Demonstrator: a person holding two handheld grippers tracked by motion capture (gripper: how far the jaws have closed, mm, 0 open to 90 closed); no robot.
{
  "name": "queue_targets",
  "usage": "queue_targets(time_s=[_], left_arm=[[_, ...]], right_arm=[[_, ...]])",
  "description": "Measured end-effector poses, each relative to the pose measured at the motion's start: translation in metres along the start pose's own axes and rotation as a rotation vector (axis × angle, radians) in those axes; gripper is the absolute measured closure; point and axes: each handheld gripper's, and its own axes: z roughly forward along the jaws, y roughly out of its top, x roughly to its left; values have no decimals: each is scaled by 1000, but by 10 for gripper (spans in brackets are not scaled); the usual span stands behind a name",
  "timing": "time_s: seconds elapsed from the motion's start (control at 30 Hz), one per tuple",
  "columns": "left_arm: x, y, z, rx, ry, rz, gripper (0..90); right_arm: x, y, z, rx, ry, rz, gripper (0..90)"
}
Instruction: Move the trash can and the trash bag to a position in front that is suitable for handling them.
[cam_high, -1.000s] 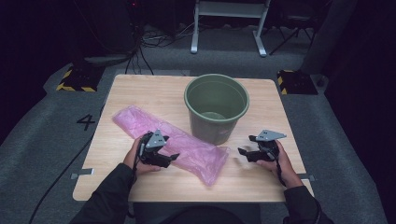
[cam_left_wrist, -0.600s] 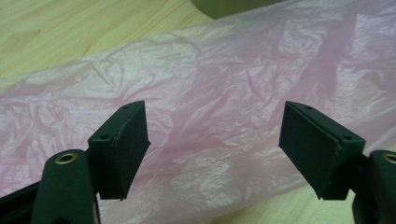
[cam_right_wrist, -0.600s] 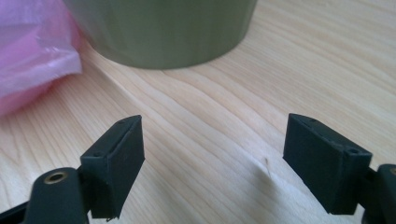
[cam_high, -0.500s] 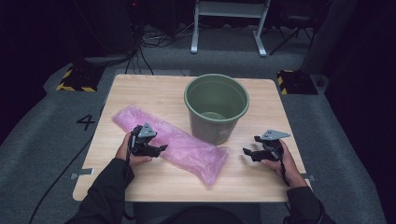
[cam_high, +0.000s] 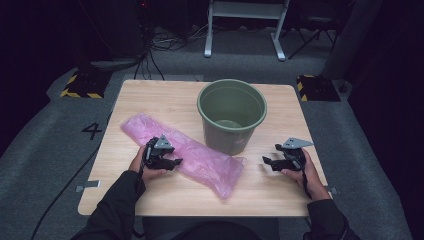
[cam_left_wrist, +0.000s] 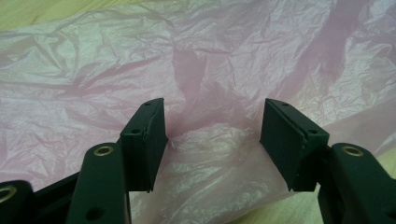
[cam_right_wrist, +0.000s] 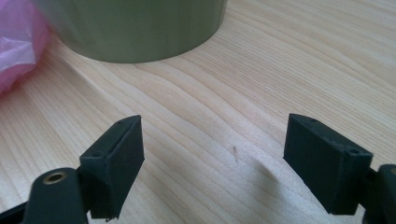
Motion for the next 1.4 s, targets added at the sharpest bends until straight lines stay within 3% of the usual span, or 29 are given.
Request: queue_targets(time_s=[0.53, 0.63, 0.77, 0.87, 1.0, 1.13, 1.23, 1.4], left_arm=[[-26, 9, 10, -3, 3, 5, 386], [-31, 12, 10, 26, 7, 41, 294], [-38, 12, -11, -15, 11, 86, 233], [-40, 5, -21, -14, 12, 129, 184], [-41, -6, -19, 24, -4, 130, 183], [-41, -7, -13, 34, -6, 148, 180], [-37, -5, -7, 29, 30, 124, 169], [-29, 1, 2, 20, 6, 104, 155]], right_arm=[[-5, -2, 3, 16, -18, 9, 204], [-5, -3, 3, 19, -18, 9, 204], [-5, -3, 2, 15, -18, 14, 204], [-7, -4, 2, 15, -17, 19, 205], [-6, -4, 3, 18, -18, 17, 205], [-6, -3, 3, 20, -18, 15, 206], [-5, -3, 3, 18, -14, 16, 209], [-6, -3, 4, 20, -9, 14, 209]])
